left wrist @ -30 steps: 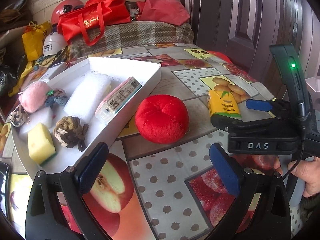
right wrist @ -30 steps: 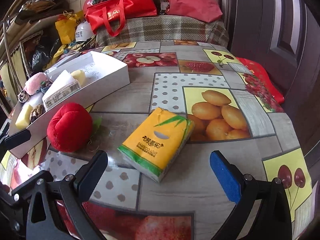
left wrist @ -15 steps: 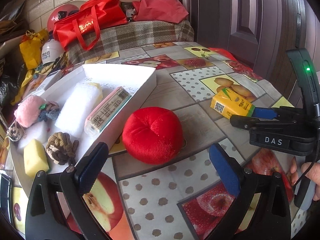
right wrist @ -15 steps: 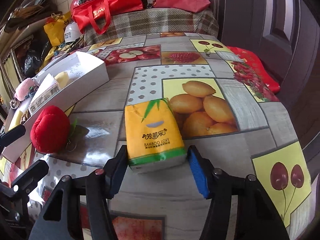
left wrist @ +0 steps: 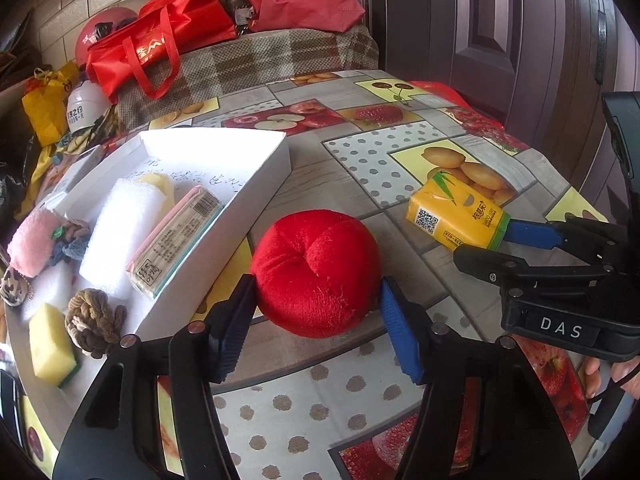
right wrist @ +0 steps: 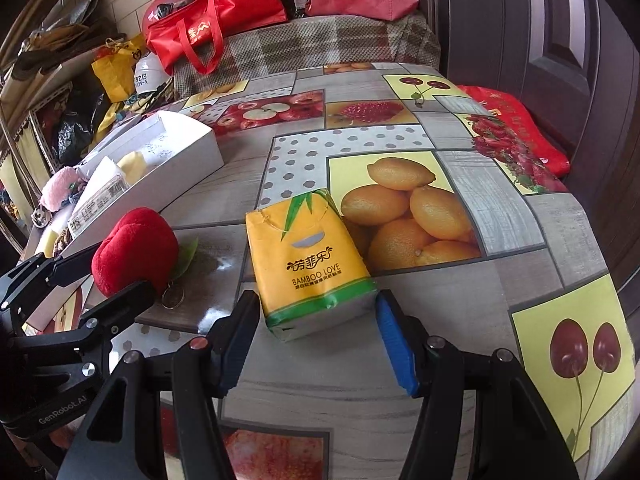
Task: Organize soft objects
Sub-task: 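Grasp the red plush apple with the left tool while the right tool grasps the yellow tissue pack, then carry the plush apple over the box with the left tool while the right tool carries the tissue pack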
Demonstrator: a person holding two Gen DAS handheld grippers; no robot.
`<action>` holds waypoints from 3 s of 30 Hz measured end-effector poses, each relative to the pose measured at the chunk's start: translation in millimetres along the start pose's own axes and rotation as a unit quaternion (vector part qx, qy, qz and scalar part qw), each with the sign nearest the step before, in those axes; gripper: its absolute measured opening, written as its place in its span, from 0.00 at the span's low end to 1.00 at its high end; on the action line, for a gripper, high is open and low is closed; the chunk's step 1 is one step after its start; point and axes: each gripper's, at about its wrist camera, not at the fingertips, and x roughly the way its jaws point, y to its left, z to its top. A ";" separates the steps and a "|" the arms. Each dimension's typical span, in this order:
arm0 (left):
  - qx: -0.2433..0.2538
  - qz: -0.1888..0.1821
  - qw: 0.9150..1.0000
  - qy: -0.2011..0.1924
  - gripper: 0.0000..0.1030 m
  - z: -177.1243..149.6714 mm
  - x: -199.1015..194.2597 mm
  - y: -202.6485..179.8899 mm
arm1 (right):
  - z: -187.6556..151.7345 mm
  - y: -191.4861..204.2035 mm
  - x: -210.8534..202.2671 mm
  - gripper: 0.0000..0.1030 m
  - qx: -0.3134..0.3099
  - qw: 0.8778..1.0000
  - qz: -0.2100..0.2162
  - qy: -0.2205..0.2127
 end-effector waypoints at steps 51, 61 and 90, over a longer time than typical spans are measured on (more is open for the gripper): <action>-0.011 0.008 0.977 -0.212 0.47 -17.7 -76.7 10.5 | -10.0 13.4 -62.4 0.48 -0.012 0.980 -0.010 -0.197; -0.021 0.009 0.977 -0.214 0.47 -31.2 -89.3 15.6 | -24.2 30.6 -74.0 0.48 -0.036 0.977 -0.029 -0.209; -0.061 0.046 0.974 -0.213 0.47 -69.0 -124.2 66.5 | -52.0 98.7 -87.1 0.49 -0.082 0.974 0.013 -0.211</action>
